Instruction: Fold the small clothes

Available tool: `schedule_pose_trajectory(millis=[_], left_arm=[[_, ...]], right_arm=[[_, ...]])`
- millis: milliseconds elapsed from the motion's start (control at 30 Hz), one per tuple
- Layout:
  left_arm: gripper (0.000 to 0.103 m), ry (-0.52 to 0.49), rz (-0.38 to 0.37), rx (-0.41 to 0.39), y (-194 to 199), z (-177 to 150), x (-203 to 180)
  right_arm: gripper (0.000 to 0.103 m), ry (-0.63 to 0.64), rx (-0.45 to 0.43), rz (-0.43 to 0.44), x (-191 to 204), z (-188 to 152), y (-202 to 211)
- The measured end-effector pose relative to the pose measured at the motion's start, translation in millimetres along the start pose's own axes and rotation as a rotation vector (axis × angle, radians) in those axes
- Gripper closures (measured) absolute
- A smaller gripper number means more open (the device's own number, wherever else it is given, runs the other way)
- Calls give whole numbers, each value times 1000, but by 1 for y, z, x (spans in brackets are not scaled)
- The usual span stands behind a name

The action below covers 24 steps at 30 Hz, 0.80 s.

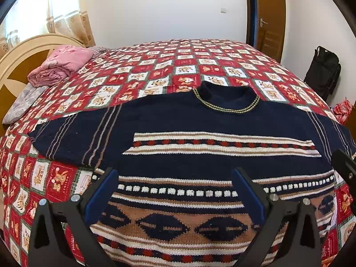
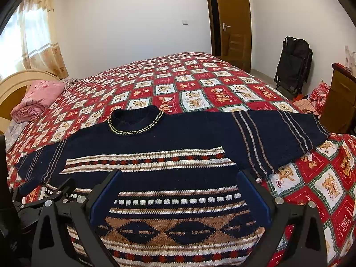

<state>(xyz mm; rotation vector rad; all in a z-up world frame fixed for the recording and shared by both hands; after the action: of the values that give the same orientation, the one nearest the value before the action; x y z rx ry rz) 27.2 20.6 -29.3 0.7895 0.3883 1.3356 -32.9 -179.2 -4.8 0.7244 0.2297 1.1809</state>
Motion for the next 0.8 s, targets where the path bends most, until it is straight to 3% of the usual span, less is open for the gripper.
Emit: schedule_pose_trajectory(millis=[800], left_arm=[[0,0,-9,9,0,-1,-7]], right_arm=[[1,-8,7,-2,-1,1,-1]])
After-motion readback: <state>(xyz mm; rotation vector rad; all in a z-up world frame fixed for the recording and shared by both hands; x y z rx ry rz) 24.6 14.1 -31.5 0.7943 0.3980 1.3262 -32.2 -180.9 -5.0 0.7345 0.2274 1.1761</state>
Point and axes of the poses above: each gripper's, at about its wrist camera, not at the fingertips, and y roughly against the way its jaws point, x to its left, z to its top, the point moved 5 cm from there along -y, roughly the way its jaws point, and after that the axes turned 10 degrees about -y, right-handed, at the moved point
